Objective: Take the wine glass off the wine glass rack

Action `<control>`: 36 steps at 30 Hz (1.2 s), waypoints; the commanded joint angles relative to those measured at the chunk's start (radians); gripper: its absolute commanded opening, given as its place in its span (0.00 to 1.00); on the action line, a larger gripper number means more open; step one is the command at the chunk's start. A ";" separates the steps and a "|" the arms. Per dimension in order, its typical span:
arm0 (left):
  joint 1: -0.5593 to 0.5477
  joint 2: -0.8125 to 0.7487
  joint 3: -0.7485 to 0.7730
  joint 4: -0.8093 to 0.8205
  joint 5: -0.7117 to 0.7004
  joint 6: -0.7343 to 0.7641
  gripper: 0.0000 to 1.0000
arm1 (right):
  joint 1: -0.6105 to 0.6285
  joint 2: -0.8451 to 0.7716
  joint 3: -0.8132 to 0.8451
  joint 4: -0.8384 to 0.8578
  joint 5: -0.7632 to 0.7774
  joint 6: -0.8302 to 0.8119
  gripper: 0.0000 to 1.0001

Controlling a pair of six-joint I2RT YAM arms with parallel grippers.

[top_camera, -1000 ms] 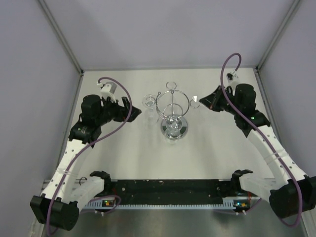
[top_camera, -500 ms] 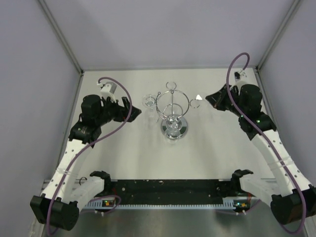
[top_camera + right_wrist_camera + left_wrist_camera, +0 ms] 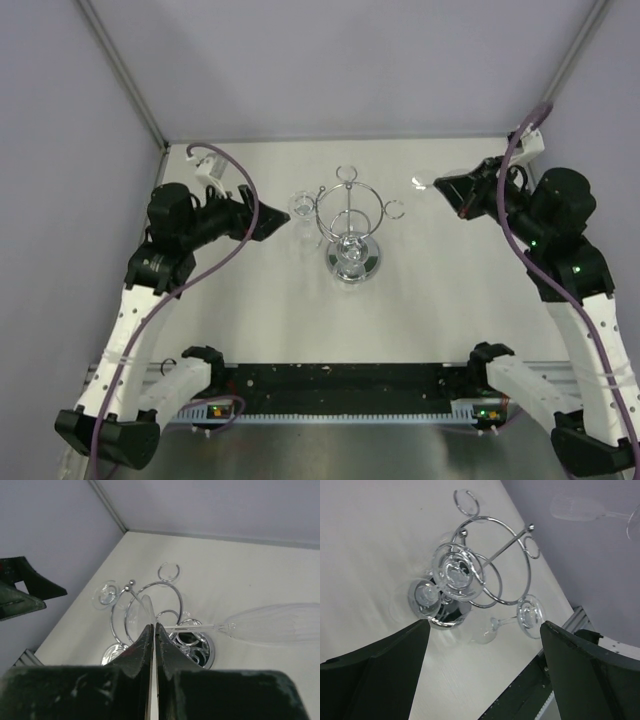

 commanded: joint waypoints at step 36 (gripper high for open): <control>-0.003 -0.058 -0.104 0.587 0.499 -0.852 0.98 | 0.915 0.241 0.156 0.188 0.156 -0.871 0.00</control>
